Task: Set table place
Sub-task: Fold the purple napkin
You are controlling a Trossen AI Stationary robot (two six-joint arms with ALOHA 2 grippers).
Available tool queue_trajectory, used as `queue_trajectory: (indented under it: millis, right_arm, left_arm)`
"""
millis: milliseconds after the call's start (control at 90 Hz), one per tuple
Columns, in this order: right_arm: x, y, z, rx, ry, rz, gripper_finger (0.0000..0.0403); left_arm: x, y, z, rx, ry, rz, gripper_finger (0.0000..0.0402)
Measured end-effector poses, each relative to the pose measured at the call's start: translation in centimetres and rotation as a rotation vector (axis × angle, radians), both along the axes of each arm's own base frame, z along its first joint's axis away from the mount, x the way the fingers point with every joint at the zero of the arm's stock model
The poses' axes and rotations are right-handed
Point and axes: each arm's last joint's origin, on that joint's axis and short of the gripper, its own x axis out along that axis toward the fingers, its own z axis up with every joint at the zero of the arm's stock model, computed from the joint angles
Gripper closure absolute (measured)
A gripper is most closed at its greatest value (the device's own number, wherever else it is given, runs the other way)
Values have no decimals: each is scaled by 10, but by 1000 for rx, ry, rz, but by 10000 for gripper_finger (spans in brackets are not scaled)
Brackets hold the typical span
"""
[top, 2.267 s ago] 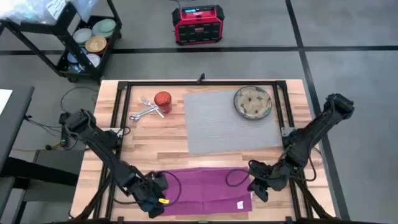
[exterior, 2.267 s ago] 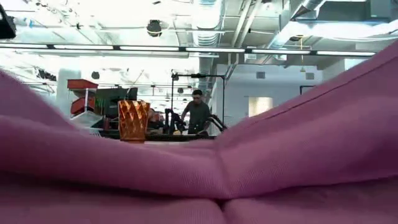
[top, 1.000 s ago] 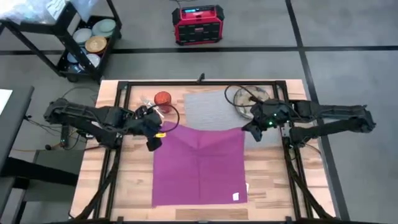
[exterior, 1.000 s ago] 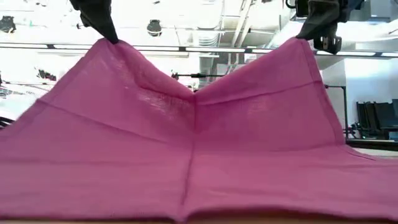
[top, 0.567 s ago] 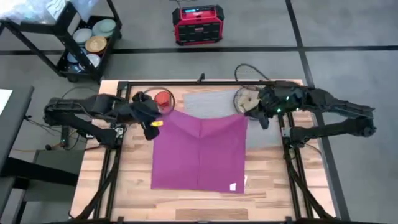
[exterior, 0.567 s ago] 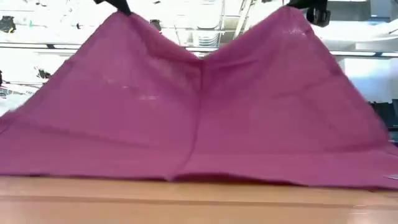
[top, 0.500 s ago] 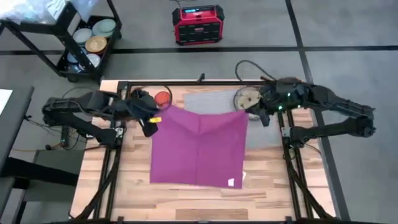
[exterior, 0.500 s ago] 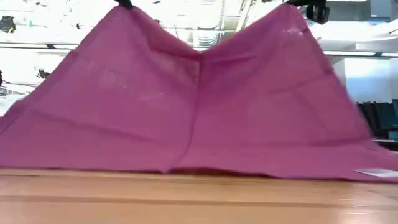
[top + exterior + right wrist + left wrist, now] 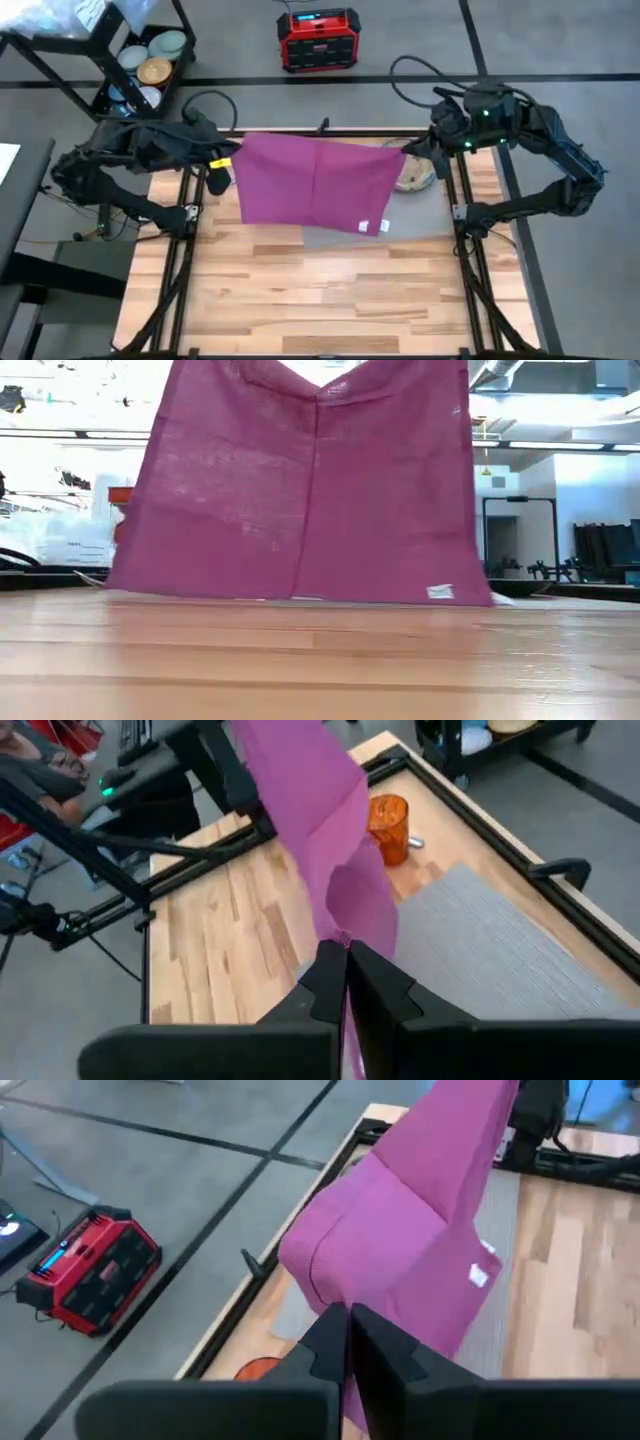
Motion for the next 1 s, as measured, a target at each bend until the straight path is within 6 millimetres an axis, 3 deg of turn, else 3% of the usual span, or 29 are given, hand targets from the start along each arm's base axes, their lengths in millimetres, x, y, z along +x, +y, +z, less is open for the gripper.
queue_trajectory:
  millis: [178,378,700,1000]
  right_arm:
    - [10,8,-4,15,35,65,403]
    - [25,35,-15,40,98,154,403]
    - [30,92,-35,104,163,239,403]
    - [27,156,-77,190,241,292,403]
  left_arm:
    - [6,-10,-8,-53,50,-14,401]
    - [27,-40,-28,-112,196,-73,401]
    - [42,-107,-47,-217,217,-162,401]
    - [37,-188,-78,-334,261,-163,401]
